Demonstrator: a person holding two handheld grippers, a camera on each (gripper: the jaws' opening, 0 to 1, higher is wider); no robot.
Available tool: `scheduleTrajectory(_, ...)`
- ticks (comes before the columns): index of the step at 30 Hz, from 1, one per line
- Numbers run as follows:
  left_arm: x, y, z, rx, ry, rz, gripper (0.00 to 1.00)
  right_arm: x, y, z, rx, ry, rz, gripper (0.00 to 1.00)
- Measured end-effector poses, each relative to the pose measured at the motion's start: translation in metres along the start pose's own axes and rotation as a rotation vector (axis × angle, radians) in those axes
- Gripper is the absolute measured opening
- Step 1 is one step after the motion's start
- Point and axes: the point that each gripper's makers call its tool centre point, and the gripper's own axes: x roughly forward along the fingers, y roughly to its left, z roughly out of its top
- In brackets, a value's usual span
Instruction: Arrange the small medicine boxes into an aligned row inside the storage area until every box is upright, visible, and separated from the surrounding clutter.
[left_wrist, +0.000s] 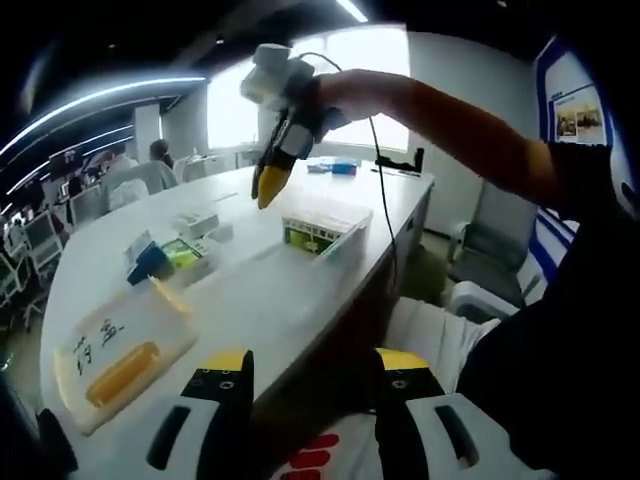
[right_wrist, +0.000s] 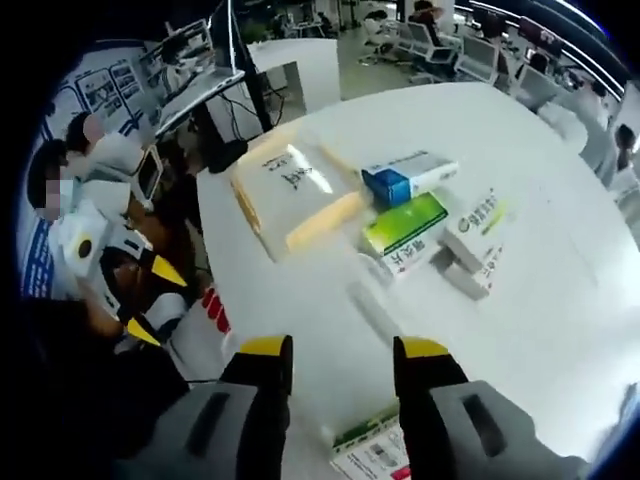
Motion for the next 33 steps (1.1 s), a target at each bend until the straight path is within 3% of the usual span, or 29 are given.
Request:
scheduleTrajectory(8, 0.001, 0.005, 0.009, 0.045, -0.036, 0.024, 0.45, 0.008, -0.029, 0.013, 0.052, -0.045, -0.09, 0.56)
scheduleTrajectory(12, 0.003, 0.006, 0.008, 0.063, -0.025, 0.021, 0.45, 0.012, -0.047, 0.02, 0.093, -0.073, -0.098, 0.57)
scheduleTrajectory(17, 0.002, 0.011, 0.008, 0.056, -0.025, 0.022, 0.45, 0.022, -0.058, 0.015, 0.074, -0.023, -0.174, 0.66)
scheduleTrajectory(23, 0.001, 0.026, 0.004, 0.03, -0.033, 0.042, 0.45, 0.039, -0.078, 0.034, 0.104, -0.055, -0.204, 0.73)
scheduleTrajectory(25, 0.0, 0.03, 0.001, 0.024, -0.031, 0.048, 0.45, 0.041, -0.093, 0.043, 0.111, -0.11, -0.264, 0.71)
scheduleTrajectory(28, 0.001, 0.033, -0.002, 0.016, -0.027, 0.05, 0.45, 0.04, -0.117, 0.051, 0.173, -0.14, -0.342, 0.75)
scheduleTrajectory(33, -0.003, 0.04, -0.006, 0.002, -0.027, 0.07, 0.45, 0.052, -0.13, 0.055, 0.201, -0.117, -0.329, 0.77)
